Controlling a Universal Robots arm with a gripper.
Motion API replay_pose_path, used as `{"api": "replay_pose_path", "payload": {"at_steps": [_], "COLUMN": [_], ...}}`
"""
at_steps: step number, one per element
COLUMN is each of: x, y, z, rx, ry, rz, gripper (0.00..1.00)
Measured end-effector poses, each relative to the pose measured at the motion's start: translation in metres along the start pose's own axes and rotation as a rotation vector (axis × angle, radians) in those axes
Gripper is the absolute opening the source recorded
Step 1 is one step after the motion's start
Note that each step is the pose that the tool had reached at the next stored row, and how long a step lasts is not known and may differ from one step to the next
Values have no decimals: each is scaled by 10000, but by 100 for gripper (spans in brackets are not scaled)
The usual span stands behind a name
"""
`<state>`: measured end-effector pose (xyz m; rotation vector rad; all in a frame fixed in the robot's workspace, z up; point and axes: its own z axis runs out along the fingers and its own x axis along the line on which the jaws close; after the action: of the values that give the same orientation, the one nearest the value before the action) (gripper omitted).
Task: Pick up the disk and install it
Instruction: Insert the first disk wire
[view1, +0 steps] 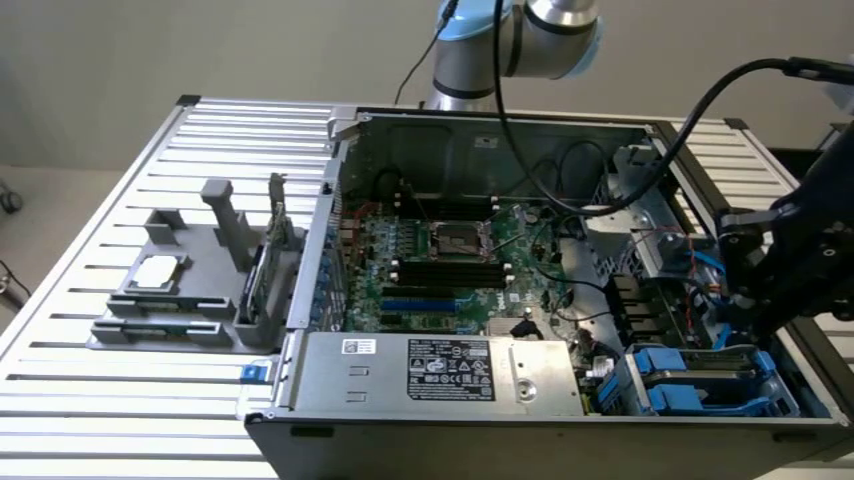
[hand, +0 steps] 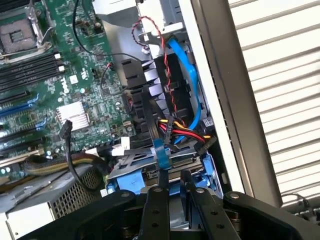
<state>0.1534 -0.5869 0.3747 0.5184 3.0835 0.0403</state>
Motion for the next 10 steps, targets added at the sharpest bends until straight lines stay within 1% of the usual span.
{"api": "replay_pose_path", "payload": {"at_steps": [10], "x": [0], "y": [-1], "z": [25], "rx": [18], "ry": [-51], "rz": [1814], "gripper": [24]}}
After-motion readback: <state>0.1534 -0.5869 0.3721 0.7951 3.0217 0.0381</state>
